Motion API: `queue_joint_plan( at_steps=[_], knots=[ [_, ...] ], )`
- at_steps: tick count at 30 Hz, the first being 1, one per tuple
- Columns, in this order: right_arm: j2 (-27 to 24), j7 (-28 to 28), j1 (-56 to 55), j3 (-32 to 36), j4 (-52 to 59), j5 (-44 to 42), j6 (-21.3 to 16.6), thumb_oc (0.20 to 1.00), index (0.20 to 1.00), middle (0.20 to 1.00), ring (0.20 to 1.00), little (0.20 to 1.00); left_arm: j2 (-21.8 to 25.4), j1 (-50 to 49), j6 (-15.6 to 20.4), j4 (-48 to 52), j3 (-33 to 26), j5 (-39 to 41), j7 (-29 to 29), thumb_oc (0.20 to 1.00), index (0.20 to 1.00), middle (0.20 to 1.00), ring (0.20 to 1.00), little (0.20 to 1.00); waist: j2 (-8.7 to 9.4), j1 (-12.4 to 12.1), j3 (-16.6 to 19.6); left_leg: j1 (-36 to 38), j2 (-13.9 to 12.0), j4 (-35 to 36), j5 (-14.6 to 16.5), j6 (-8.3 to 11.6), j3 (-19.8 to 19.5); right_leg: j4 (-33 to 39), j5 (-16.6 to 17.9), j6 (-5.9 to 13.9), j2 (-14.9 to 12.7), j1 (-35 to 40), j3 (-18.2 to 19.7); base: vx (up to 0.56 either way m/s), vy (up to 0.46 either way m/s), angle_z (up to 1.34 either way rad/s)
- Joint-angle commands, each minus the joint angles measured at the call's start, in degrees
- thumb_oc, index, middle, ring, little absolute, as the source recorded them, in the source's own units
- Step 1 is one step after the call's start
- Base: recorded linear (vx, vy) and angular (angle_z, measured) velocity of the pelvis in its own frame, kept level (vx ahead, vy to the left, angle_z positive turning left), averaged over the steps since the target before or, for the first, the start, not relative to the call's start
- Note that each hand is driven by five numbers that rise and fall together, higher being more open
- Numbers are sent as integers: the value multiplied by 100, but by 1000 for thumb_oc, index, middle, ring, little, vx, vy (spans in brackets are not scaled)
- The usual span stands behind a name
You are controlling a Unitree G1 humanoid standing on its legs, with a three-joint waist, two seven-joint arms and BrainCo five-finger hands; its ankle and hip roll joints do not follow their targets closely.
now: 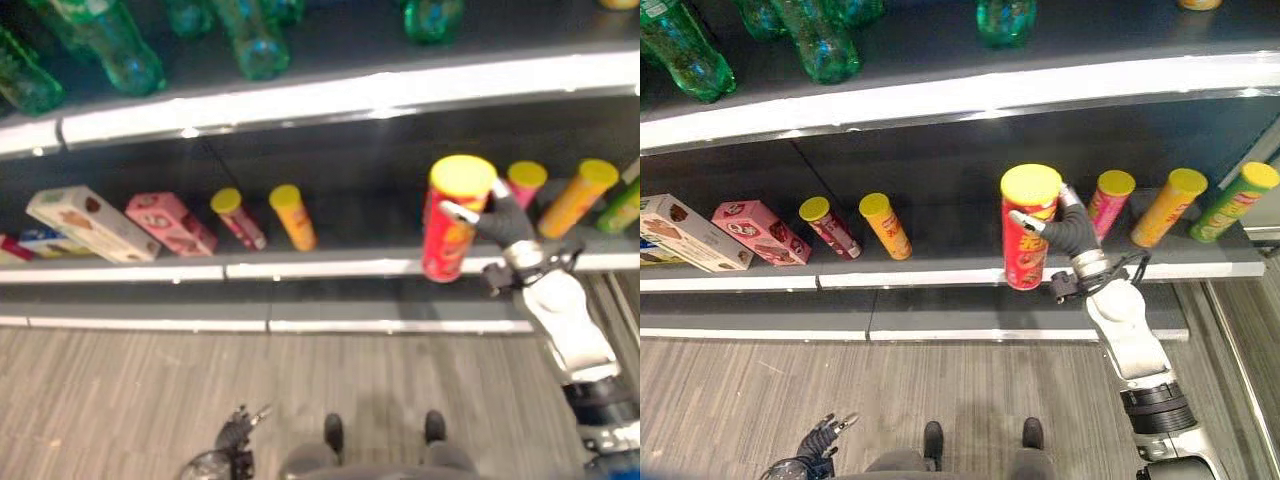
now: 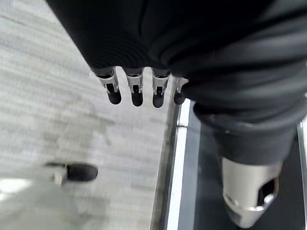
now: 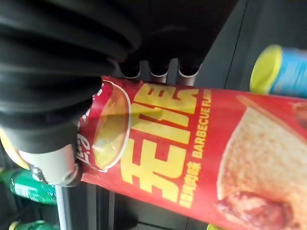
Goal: Put the goods on the table back onto the shelves and tidy them up.
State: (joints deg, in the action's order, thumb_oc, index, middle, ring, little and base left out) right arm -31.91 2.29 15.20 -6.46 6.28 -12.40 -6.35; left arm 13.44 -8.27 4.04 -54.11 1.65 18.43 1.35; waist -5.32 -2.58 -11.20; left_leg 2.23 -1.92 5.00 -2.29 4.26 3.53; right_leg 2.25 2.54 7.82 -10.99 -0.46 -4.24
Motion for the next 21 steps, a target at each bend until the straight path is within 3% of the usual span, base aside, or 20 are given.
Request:
queue_joint_plan(
  at_steps=[1, 10, 15, 16, 17, 18, 19, 21],
  knots=[
    [102, -29, 376, 146, 480, -28, -252, 200, 200, 200, 200, 200, 363, -103, 86, -152, 74, -259, -42, 1000, 1000, 1000, 1000, 1000, 269, -111, 262, -321, -254, -436, 427, 98, -189, -436, -24, 480, -870, -109, -177, -1, 97, 14],
    [222, 73, 318, -63, 361, 74, -178, 200, 200, 200, 200, 200, 280, -148, 68, -56, 140, -262, -2, 1000, 1000, 1000, 1000, 1000, 403, -172, 130, -454, -34, -537, 570, -67, -214, -561, 63, 595, -1122, -261, -239, -5, 68, 5],
    [242, -54, 375, -103, 293, 364, -182, 200, 200, 200, 200, 200, 307, -156, 71, 135, 191, -168, -22, 1000, 1000, 1000, 1000, 1000, 418, -225, -132, -510, 104, -652, 659, -199, -288, -1201, 205, 612, -1259, -653, -163, -89, 95, 0],
    [240, -210, 682, -265, 178, 476, -221, 200, 200, 200, 200, 200, 377, -44, 78, 285, 236, 8, -100, 1000, 1000, 1000, 1000, 1000, 318, -219, -536, -541, 121, -732, 655, -265, -331, -1988, 774, 562, -1300, -1236, 50, -323, 74, 8],
    [258, -407, 1029, -349, 136, 527, -265, 200, 200, 200, 200, 200, 454, 103, 127, 488, 319, 169, -190, 1000, 1000, 1000, 1000, 1000, 246, -326, -822, -733, 88, -847, 680, -257, -304, -2171, 769, 533, -1384, -1646, -51, -397, 11, -7],
    [245, -499, 1268, -375, 123, 524, -276, 200, 200, 200, 200, 200, 488, 223, 153, 533, 380, 273, -216, 1000, 1000, 1000, 1000, 1000, 267, -366, -984, -908, 102, -977, 708, -209, -307, -1911, 683, 499, -1420, -1687, -245, -220, -70, -17],
    [244, -502, 1285, -376, 113, 523, -279, 200, 200, 200, 200, 200, 489, 236, 153, 529, 377, 276, -216, 1000, 1000, 1000, 1000, 1000, 258, -349, -990, -926, 95, -1002, 718, -207, -326, -1894, 688, 494, -1416, -1669, -274, -163, -175, -10],
    [90, -805, 1694, -272, 4, 583, -323, 200, 200, 200, 200, 200, 639, 458, 231, 796, 485, 518, -302, 1000, 1000, 1000, 1000, 1000, 232, -400, -1325, -1774, 138, -1643, 731, -81, -579, -1580, 448, 502, -1213, -1821, -63, -170, -197, 40]
  ],
)
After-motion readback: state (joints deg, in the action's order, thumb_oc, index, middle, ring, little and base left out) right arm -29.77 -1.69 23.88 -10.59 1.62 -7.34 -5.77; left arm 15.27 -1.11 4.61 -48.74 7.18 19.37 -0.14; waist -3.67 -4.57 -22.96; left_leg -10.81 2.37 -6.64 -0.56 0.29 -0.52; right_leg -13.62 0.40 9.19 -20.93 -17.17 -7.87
